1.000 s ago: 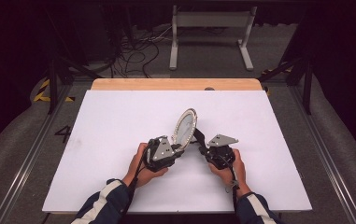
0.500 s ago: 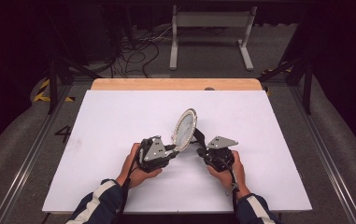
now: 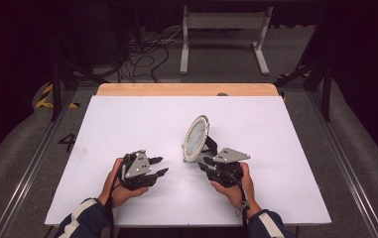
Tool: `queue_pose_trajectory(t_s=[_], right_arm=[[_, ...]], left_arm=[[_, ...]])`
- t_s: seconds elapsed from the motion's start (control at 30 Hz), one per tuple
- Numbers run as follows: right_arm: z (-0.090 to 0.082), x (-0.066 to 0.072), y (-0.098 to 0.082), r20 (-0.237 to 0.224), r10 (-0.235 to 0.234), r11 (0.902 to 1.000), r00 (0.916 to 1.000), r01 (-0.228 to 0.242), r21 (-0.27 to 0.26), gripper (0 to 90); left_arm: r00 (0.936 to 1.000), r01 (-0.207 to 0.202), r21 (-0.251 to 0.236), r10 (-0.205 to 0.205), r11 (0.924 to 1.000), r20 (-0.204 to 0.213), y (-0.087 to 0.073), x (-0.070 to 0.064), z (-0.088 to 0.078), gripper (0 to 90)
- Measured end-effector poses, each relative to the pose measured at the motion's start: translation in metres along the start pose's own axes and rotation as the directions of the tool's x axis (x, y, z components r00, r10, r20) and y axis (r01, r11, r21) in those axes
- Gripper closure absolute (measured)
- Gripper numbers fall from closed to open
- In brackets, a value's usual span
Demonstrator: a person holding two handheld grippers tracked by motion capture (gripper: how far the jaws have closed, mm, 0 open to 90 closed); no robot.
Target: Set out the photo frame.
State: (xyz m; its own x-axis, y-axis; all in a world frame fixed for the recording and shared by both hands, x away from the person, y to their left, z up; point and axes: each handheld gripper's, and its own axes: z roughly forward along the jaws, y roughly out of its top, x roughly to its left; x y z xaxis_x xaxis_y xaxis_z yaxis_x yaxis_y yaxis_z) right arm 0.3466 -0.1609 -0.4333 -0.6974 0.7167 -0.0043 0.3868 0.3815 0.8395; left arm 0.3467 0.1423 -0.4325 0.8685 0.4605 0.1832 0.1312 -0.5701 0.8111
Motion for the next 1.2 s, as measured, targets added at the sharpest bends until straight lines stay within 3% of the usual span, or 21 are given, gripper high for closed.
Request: queue_pose_trajectory(t_s=[0.1,0.33,0.67,0.97,1.1,1.2], right_arm=[[0.001,0.004,0.003,-0.008,0.007,0.9998,0.9999,-0.008,-0.020,60.7],[0.007,0.012,0.006,-0.008,0.028,0.9989,0.9996,-0.028,-0.037,56.9],[0.019,0.015,0.010,0.019,0.084,0.9953,0.9963,-0.083,-0.051,55.2],[0.032,0.014,0.010,0.047,0.146,0.9866,0.9882,-0.142,-0.081,55.2],[0.038,0.017,0.010,0.079,0.140,0.9856,0.9870,-0.131,-0.107,54.8],[0.042,0.017,0.012,0.086,0.166,0.9812,0.9824,-0.156,-0.113,53.8]], left_arm=[[0.9998,0.018,0.014,-0.018,0.9997,-0.004,-0.007,0.001,-0.003,54.1],[0.9994,0.029,0.074,-0.027,0.9968,-0.022,-0.027,0.000,-0.012,41.6],[0.9951,0.091,0.073,-0.087,0.9933,-0.047,-0.042,-0.004,-0.026,24.8],[0.9957,0.085,0.092,-0.082,0.9921,-0.045,-0.044,-0.011,-0.025,23.4],[0.9961,0.081,0.100,-0.077,0.9917,-0.044,-0.044,-0.011,-0.024,23.3],[0.9960,0.081,0.104,-0.077,0.9913,-0.046,-0.044,-0.012,-0.024,23.3]])
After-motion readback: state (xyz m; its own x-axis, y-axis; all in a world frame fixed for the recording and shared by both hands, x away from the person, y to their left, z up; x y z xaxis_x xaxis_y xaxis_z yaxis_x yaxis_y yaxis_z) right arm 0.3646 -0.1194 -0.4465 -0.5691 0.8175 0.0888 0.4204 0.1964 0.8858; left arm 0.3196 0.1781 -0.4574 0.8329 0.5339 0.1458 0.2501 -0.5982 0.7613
